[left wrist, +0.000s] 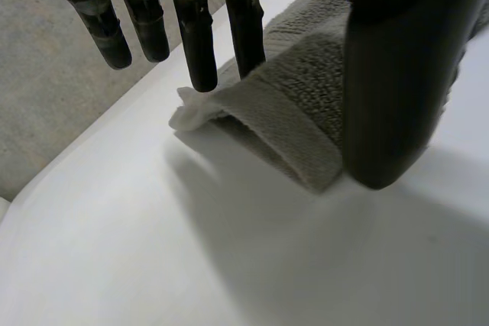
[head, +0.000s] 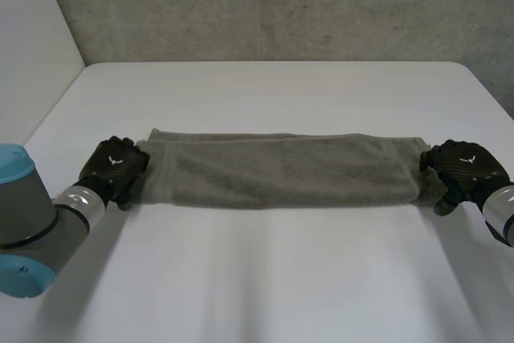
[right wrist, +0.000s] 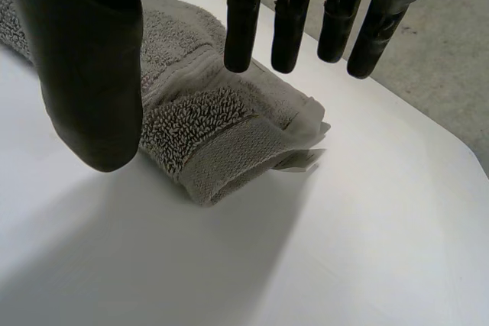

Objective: Fold the towel.

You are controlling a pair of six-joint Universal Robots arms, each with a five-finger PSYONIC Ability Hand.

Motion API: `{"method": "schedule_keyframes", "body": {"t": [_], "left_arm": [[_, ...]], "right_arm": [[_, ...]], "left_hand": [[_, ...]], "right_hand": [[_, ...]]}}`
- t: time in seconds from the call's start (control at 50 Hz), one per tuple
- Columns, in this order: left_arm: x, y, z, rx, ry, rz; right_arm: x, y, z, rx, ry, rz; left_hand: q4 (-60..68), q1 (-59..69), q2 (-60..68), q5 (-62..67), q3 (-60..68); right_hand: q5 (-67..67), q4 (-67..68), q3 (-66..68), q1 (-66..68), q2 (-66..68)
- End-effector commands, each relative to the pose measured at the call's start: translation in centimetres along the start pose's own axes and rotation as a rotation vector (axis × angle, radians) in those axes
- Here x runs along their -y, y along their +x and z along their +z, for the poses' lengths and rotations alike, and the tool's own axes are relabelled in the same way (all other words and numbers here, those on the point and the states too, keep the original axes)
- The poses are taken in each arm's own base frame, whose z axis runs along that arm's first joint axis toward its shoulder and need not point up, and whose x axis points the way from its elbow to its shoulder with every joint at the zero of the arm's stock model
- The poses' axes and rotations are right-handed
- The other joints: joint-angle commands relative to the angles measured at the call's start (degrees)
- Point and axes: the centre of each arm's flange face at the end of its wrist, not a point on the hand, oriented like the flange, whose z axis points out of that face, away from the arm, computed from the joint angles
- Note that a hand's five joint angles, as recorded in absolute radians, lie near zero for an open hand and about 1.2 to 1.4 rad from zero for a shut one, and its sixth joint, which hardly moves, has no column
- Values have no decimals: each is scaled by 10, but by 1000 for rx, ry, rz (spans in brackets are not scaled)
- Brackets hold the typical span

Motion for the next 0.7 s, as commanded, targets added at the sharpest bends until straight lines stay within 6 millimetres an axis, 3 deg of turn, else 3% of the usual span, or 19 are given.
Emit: {"method": "schedule_keyframes", "body": {"t": [0.02, 0.2, 0.22, 0.24, 0.26, 0.28, 0.32, 0.42, 0.5, 0.7], "left_arm": [[-2, 0, -2, 0, -8, -4], [-2, -2, 6, 4, 5, 0], [-1, -1, 9, 2, 9, 3], [-1, -1, 9, 2, 9, 3], [-1, -2, 11, 2, 12, 2], [-1, -2, 11, 2, 12, 2], [2, -3, 14, -2, 23, 3], [0, -2, 15, -9, 17, 2], [-3, -4, 14, -3, 8, -1], [0, -30, 6, 55, 14, -14]], "right_arm": [[-1, 0, -2, -11, 11, -4], [-4, 0, 2, -13, 24, -11], [-4, 0, 3, -11, 30, -13], [-4, 0, 3, -11, 30, -13], [-5, 0, 5, -9, 29, -13], [-7, 1, 7, -9, 26, -11], [-7, 2, 9, -10, 28, -14], [-4, 9, 11, -20, 40, -18], [-7, 27, 10, -52, 31, -13], [-10, 46, 2, -64, -5, -22]], "left_hand": [[-34, 47, 52, 47, -29], [-34, 113, 117, 112, -29], [-34, 183, 187, 182, -29], [-34, 184, 188, 183, -29], [-34, 303, 308, 303, -29], [-34, 305, 309, 304, -29], [-34, 486, 490, 485, -29], [-34, 486, 491, 486, -29], [-34, 486, 491, 486, -29], [-34, 486, 491, 486, -29]], "right_hand": [[31, -44, -25, 20, 13], [160, -44, -25, 150, 143], [248, -44, -25, 238, 231], [249, -44, -25, 239, 232], [346, -44, -25, 335, 328], [449, -44, -25, 438, 431], [514, -44, -25, 503, 496], [515, -44, -25, 504, 497], [515, -44, -25, 504, 497], [515, -44, -25, 504, 497]]}}
